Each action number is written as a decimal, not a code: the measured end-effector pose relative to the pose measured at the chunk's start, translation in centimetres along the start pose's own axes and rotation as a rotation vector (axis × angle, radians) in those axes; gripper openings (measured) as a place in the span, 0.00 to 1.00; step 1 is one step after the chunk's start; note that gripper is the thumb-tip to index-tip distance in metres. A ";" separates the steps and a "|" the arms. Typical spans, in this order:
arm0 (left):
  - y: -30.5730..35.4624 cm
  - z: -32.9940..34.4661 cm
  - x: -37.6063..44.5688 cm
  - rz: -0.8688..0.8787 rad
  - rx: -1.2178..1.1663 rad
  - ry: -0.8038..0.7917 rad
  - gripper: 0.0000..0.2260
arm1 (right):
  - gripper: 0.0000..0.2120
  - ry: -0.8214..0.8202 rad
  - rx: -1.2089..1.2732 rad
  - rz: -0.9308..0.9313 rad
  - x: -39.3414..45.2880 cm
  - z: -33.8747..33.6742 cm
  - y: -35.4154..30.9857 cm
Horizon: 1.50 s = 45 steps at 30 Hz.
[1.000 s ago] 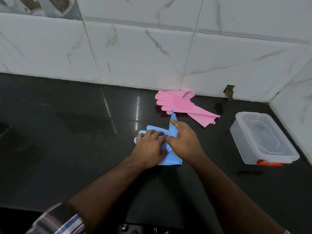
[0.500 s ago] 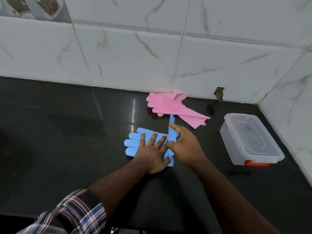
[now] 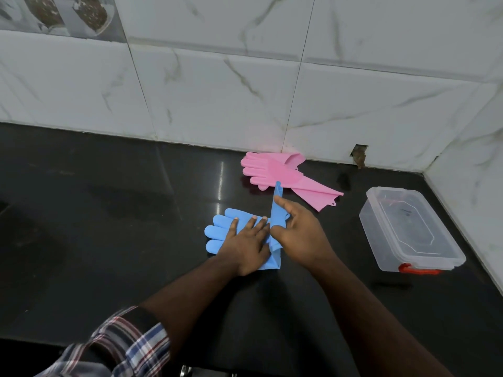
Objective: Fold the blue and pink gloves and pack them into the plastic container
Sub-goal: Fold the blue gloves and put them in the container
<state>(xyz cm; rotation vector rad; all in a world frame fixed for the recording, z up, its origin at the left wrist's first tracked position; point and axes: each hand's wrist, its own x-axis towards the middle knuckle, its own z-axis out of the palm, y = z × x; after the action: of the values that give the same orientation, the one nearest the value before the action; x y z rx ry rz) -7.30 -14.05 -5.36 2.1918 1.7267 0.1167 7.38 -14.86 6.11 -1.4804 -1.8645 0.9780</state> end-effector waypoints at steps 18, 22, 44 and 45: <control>-8.3 -2.5 -5.8 -0.485 -0.731 0.312 0.08 | 0.17 -0.237 -0.393 -0.063 1.5 7.5 -3.5; -8.4 -1.9 -5.8 -0.480 -0.747 0.333 0.09 | 0.16 -0.296 -0.527 -0.094 1.6 11.1 -2.7; -5.6 -4.3 -5.2 -0.361 -0.569 0.765 0.14 | 0.26 -0.361 -0.234 -0.112 1.4 12.3 0.0; -4.6 -4.4 -4.7 -0.270 -0.573 0.755 0.14 | 0.23 -0.367 -0.181 -0.125 1.4 12.2 0.3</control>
<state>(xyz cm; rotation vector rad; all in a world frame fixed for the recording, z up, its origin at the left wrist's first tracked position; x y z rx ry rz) -13.96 -16.70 -2.01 1.5492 1.9776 1.3255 -2.45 -15.87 -1.22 -1.3302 -2.3307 1.1013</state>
